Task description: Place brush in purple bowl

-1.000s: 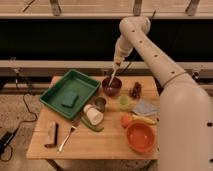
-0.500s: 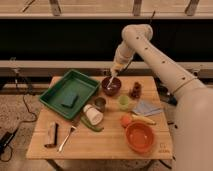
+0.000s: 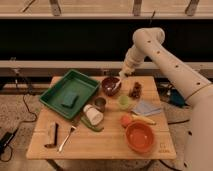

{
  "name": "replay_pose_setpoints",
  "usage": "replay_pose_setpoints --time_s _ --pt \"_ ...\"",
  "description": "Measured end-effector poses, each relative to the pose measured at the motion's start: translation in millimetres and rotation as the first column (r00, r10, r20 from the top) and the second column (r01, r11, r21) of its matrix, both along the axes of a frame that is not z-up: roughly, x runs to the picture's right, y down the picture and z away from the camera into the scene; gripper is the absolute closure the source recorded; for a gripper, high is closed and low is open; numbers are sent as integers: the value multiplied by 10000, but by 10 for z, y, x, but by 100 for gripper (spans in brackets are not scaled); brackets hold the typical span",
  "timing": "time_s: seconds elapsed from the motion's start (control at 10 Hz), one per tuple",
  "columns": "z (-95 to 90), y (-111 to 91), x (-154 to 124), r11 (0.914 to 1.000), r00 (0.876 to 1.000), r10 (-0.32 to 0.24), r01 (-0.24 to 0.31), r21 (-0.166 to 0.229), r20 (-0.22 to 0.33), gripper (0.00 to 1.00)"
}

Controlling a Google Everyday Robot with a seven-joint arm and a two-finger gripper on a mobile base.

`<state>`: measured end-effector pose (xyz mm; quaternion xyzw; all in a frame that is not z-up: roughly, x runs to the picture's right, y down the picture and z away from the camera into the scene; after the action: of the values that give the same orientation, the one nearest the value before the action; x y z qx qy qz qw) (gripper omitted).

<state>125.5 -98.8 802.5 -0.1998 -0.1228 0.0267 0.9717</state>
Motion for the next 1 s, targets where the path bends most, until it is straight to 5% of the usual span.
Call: replay_pose_setpoints --time_s 0.6,1.0 --pt "89 -399 -11 9987 9986 276 -256 440 -449 100" --pt "161 -412 -288 9972 9989 427 -415 615 -189 100"
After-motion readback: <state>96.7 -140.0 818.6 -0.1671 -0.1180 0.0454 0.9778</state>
